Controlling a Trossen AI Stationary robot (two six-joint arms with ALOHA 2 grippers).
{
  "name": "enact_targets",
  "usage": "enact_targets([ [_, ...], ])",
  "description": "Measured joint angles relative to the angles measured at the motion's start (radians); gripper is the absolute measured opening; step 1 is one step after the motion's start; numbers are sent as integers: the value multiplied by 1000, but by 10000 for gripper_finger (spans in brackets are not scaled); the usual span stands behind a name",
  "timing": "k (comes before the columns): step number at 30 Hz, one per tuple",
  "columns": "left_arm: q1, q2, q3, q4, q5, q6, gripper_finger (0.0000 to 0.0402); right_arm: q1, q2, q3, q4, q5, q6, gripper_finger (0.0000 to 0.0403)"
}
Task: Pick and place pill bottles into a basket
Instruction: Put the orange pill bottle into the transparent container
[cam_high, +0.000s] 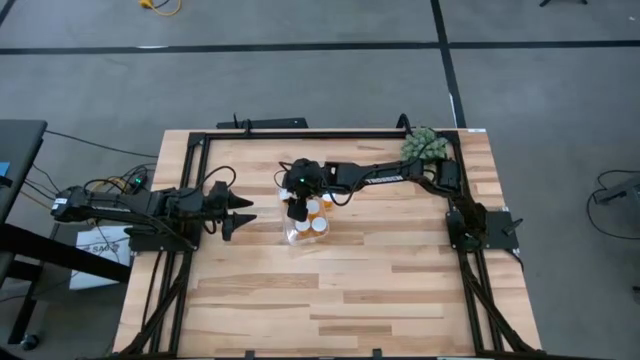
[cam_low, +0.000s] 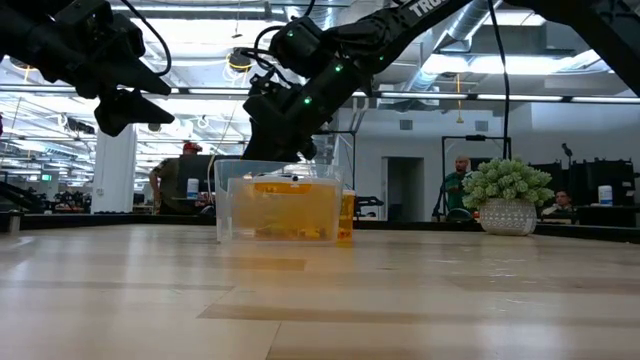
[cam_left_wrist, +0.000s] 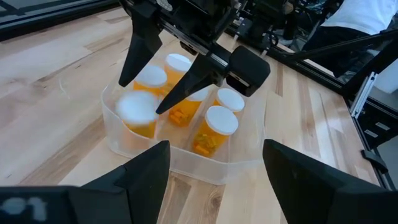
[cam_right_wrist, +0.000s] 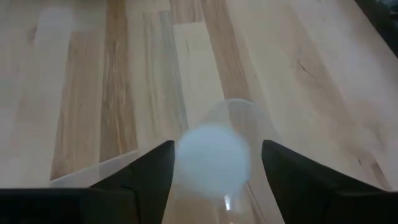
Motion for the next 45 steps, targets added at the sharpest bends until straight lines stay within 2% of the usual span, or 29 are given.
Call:
enact_targets([
  [11, 0, 0, 0, 0, 0, 0, 247, 3, 0, 0, -1, -3, -34, 249],
  [16, 0, 0, 0, 0, 2, 0, 247, 4, -7, 73, -90, 10, -37, 249],
  [19, 0, 0, 0, 0, 2, 0, 247, 5, -10, 163, -235, 37, -36, 249],
  [22, 0, 0, 0, 0, 2, 0, 247, -2, -10, 261, -433, 80, -37, 249],
  [26, 0, 0, 0, 0, 5, 0, 247, -29, -10, 377, -727, 86, -72, 249],
  [32, 0, 0, 0, 0, 14, 0, 247, -76, -8, 419, -1068, 84, -228, 249],
  [34, 0, 0, 0, 0, 14, 0, 247, -90, -9, 410, -1089, 60, -257, 249],
  [40, 0, 0, 0, 0, 14, 0, 247, -96, -7, 390, -1008, -7, -297, 251],
  [45, 0, 0, 0, 0, 13, 0, 247, -78, -7, 390, -976, -16, -341, 251],
])
